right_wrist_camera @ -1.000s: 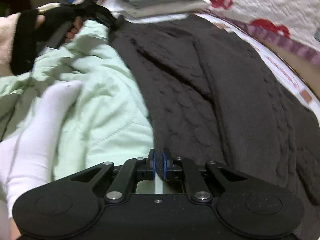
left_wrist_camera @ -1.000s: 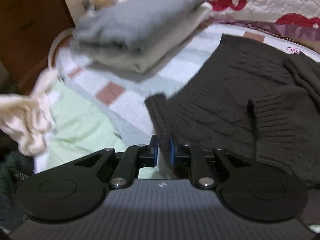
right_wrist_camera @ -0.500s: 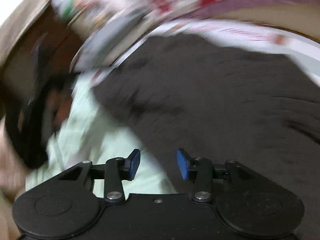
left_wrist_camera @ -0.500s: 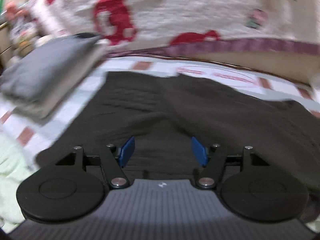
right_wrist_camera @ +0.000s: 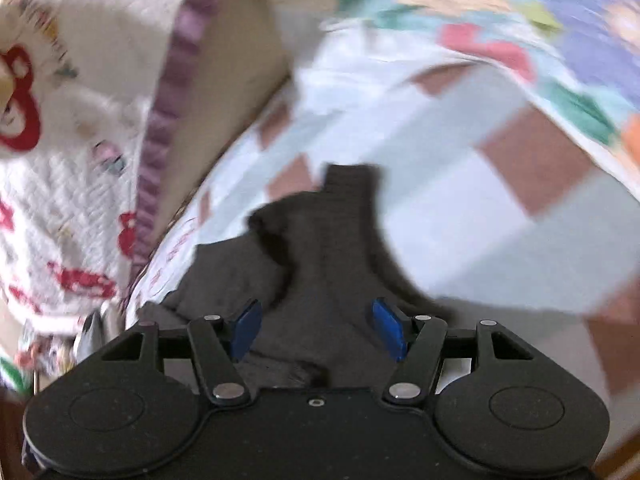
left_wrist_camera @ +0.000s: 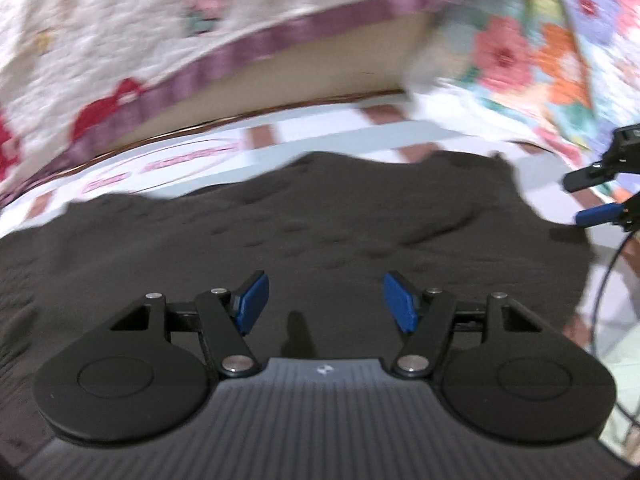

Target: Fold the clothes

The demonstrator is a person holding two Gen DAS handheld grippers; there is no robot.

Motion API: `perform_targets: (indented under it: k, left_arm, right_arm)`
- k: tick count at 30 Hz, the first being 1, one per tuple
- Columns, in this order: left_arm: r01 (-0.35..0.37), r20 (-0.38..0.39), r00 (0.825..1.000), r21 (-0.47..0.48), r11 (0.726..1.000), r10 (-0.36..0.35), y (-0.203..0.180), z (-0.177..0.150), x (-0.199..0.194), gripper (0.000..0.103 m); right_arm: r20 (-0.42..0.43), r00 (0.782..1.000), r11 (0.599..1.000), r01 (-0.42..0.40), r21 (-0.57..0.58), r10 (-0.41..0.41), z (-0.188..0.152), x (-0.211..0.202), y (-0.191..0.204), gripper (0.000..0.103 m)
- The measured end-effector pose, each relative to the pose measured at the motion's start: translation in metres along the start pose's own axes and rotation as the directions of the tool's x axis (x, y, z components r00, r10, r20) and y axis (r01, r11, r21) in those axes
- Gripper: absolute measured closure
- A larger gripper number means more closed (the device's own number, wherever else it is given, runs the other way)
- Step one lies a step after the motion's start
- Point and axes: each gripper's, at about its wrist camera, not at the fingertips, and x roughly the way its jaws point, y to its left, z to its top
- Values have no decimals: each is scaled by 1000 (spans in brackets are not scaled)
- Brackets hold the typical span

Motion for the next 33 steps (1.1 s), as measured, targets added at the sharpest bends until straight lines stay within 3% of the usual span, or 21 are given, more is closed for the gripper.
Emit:
perform_targets:
  k: [3, 5, 9, 13, 16, 22, 23, 25, 29, 30, 32, 33]
  left_arm:
    - [53, -36, 998, 74, 996, -51, -30, -1, 9, 39]
    - [78, -73, 995, 127, 989, -69, -47, -4, 15, 39]
    - [75, -168, 985, 189, 979, -43, -60, -7, 31, 39]
    - [94, -210, 974, 45, 995, -82, -41, -7, 38, 34]
    - [101, -209, 972, -42, 994, -107, -24, -11, 39, 34]
    - [105, -193, 975, -55, 993, -114, -17, -17, 36, 32]
    - [107, -189, 975, -55, 993, -116, -17, -18, 36, 32]
    - [111, -182, 976, -56, 992, -119, -16, -19, 35, 32]
    - [113, -174, 977, -86, 990, -126, -13, -19, 33, 32]
    - [112, -172, 977, -94, 989, -127, -12, -19, 33, 32]
    - [114, -165, 977, -114, 987, -132, -10, -19, 32, 32]
    - [119, -157, 978, -127, 985, -138, -9, -19, 31, 32]
  right_arm:
    - [34, 999, 998, -22, 53, 20, -1, -10, -7, 32]
    - [37, 999, 996, 7, 85, -10, 2, -7, -10, 29]
    - [18, 997, 986, 78, 149, -82, 10, 4, -16, 29]
    - [-37, 986, 971, 168, 173, -164, 5, 2, -23, 29]
    - [-81, 985, 967, 164, 197, -151, 2, 11, -28, 29]
    - [-38, 997, 956, 68, 285, -60, -11, 19, -36, 25]
    - [-38, 999, 948, 26, 316, -15, -15, 22, -38, 25]
    - [-33, 999, 939, -20, 343, 33, -21, 30, -38, 33]
    - [-18, 998, 939, -57, 340, 67, -30, 47, -31, 73]
    - [-7, 999, 959, -41, 282, 45, -29, 50, -22, 81]
    - [33, 999, 986, -42, 163, 37, -28, 52, -2, 84]
    - [53, 996, 991, -79, 109, 74, -28, 50, 8, 86]
